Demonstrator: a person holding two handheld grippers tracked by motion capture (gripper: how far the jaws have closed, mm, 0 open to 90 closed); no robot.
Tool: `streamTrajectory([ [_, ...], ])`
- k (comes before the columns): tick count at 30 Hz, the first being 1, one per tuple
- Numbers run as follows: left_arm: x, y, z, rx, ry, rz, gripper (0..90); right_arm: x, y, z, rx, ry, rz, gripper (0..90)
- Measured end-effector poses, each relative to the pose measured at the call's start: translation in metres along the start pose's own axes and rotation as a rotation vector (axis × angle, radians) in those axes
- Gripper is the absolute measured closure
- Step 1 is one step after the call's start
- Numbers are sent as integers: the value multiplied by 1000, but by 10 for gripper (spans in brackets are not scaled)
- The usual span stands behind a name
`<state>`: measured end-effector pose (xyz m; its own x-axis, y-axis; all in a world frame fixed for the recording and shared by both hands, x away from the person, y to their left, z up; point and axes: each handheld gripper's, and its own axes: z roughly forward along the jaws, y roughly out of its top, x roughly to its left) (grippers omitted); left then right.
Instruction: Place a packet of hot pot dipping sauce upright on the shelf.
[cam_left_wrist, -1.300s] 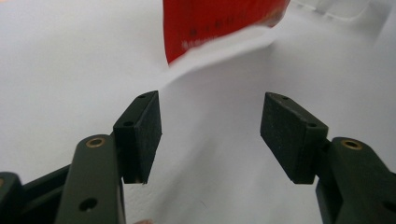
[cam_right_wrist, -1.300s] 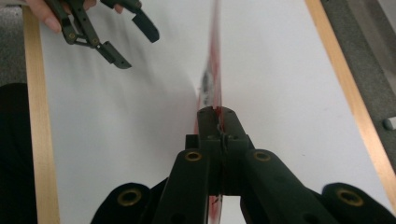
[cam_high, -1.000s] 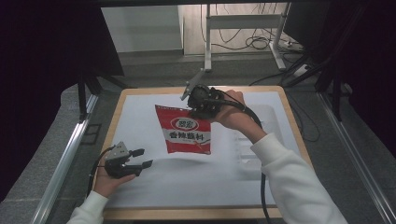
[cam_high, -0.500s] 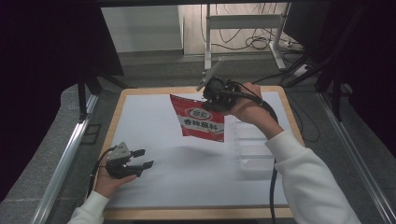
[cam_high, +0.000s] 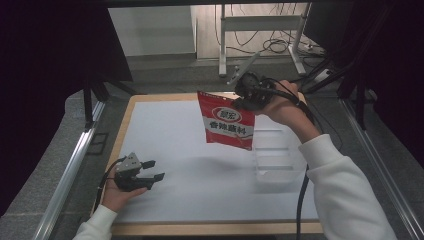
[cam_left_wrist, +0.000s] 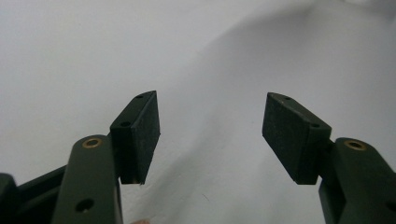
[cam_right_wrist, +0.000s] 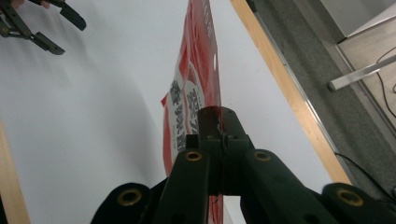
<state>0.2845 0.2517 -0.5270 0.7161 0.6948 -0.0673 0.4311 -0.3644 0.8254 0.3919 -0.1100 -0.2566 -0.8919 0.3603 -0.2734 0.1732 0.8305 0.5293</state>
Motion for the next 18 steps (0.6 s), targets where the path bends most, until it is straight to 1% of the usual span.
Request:
streamTrajectory([
  [4, -1, 1, 0, -3, -6, -1, 362, -7, -4, -6, 7, -16, 4, 891],
  [5, -1, 1, 0, -5, -8, -2, 362, -9, -5, -7, 8, -18, 14, 891],
  [9, -2, 1, 1, 0, -12, -1, 362, -17, -10, -12, 9, -30, 26, 891],
  [10, -2, 1, 1, 4, -12, 0, 362, -18, -11, -13, 10, -31, 24, 891],
  [12, -2, 1, 2, 7, -12, 0, 361, -20, -13, -15, 7, -36, 35, 891],
  [14, -2, 1, 2, 7, -12, 0, 361, -23, -15, -17, 8, -40, 28, 891],
  [18, -2, 1, 3, 11, -14, 1, 361, -29, -19, -23, 9, -52, 41, 891],
])
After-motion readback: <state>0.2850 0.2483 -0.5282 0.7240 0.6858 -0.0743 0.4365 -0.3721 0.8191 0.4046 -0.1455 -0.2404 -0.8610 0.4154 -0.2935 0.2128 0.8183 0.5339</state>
